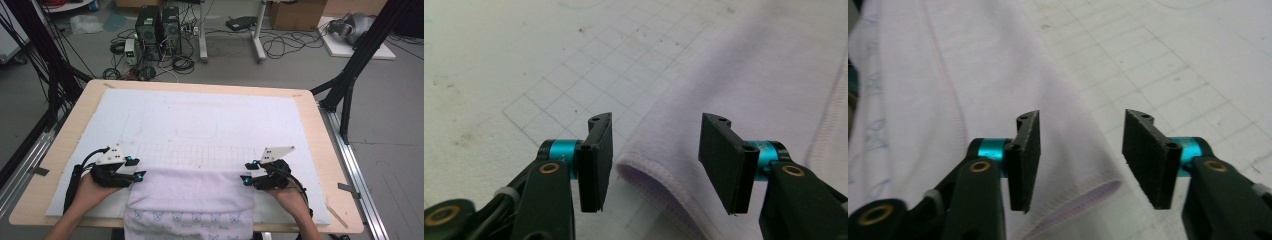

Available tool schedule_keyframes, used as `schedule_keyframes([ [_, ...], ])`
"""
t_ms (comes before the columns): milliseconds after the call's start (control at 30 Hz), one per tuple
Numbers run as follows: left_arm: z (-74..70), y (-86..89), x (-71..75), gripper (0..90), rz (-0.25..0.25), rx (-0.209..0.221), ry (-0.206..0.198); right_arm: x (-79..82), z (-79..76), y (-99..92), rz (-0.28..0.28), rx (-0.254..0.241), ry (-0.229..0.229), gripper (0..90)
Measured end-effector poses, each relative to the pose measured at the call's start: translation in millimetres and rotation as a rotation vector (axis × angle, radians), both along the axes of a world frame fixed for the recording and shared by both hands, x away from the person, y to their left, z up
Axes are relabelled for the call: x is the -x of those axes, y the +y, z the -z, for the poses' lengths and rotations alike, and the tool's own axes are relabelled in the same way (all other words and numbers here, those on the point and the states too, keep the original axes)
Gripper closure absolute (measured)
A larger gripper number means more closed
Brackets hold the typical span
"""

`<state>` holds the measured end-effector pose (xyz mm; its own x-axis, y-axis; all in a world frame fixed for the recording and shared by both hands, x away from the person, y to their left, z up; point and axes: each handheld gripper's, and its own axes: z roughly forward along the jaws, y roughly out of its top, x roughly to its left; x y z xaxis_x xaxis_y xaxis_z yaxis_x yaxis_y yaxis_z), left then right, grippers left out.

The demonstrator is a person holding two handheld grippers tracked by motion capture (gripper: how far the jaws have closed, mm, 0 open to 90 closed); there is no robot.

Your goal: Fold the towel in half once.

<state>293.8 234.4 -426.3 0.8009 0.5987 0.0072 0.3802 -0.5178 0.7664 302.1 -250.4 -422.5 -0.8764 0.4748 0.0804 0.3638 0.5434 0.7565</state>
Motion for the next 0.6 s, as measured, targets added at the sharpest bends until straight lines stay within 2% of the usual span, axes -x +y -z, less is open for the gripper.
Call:
schedule_keyframes([
  [167, 12.6, -3.8, -7.3, 46.0, -0.001, -0.033, 0.045, -5.4, 10.1, -3.8, 0.025, -0.010, 0.016, 44.4],
  [233, 15.3, -3.5, -6.7, 52.7, 0.019, -0.015, 0.055, -6.6, 17.4, -5.8, 0.035, -0.004, 0.036, 44.1],
  [300, 14.0, -3.5, -5.2, 58.2, 0.032, -0.019, 0.058, -7.6, 21.7, -6.0, 0.033, 0.008, 0.051, 46.1],
  [333, 13.5, -4.1, -4.1, 64.6, 0.035, -0.019, 0.052, -7.7, 23.8, -5.1, 0.027, 0.013, 0.056, 47.6],
  [400, 12.4, -5.2, -3.4, 71.7, 0.041, -0.021, 0.055, -6.9, 23.0, -3.6, 0.004, 0.010, 0.057, 60.7],
  [433, 12.2, -5.8, -3.2, 76.2, 0.044, -0.021, 0.056, -6.2, 23.5, -1.9, -0.017, 0.008, 0.061, 63.1],
  [467, 11.9, -6.0, -3.4, 78.7, 0.047, -0.026, 0.053, -4.7, 23.0, 0.3, -0.031, 0.015, 0.055, 72.3],
  [567, 10.7, -7.0, -3.6, 83.2, 0.042, -0.031, 0.039, -4.4, 22.1, 2.5, -0.068, 0.006, 0.070, 82.2],
  [600, 10.0, -7.2, -4.4, 84.0, 0.036, -0.033, 0.033, -5.5, 21.5, 2.4, -0.072, 0.012, 0.060, 83.4],
])
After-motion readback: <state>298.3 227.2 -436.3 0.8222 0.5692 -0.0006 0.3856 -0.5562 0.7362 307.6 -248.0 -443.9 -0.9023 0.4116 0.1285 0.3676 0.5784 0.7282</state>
